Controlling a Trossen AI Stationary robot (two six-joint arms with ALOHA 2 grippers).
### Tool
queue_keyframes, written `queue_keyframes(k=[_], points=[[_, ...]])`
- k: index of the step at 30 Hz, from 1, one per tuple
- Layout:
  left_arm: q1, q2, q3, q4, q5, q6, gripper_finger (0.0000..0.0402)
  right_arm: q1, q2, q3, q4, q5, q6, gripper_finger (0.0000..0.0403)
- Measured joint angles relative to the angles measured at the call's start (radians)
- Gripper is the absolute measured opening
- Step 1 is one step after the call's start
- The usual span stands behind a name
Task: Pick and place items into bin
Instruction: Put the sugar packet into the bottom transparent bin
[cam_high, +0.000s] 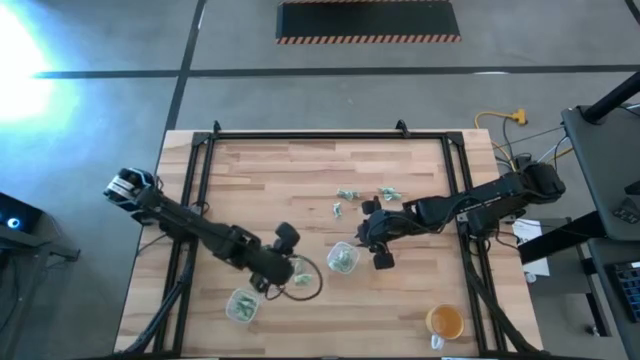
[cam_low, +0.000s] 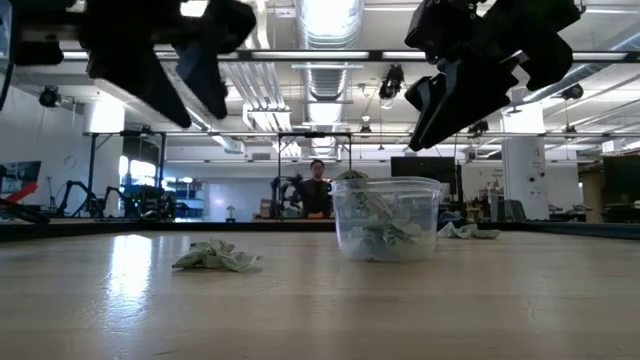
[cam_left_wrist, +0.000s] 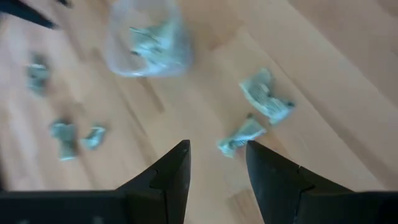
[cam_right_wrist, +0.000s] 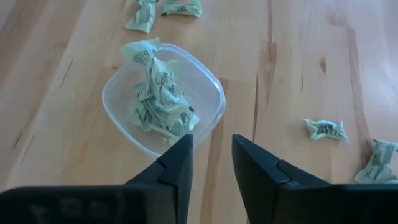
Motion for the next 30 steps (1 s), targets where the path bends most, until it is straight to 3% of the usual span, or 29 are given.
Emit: queue_keyframes(k=[7, 20, 30], points=[[0.041, 0.074, -0.023, -0.002, 0.109, 0.060, 0.0139, 0.000, 0.000, 0.000, 0.003, 0.000, 0.016, 0.0091], [0.117, 0.212, -0.027, 0.027, 0.152, 0.087, 0.0139, 0.000, 0.000, -0.006, 0.003, -0.004, 0.022, 0.0086], [0.147, 0.251, -0.025, 0.066, 0.197, 0.132, 0.0139, 0.000, 0.000, -0.009, 0.003, -0.004, 0.027, 0.0077]])
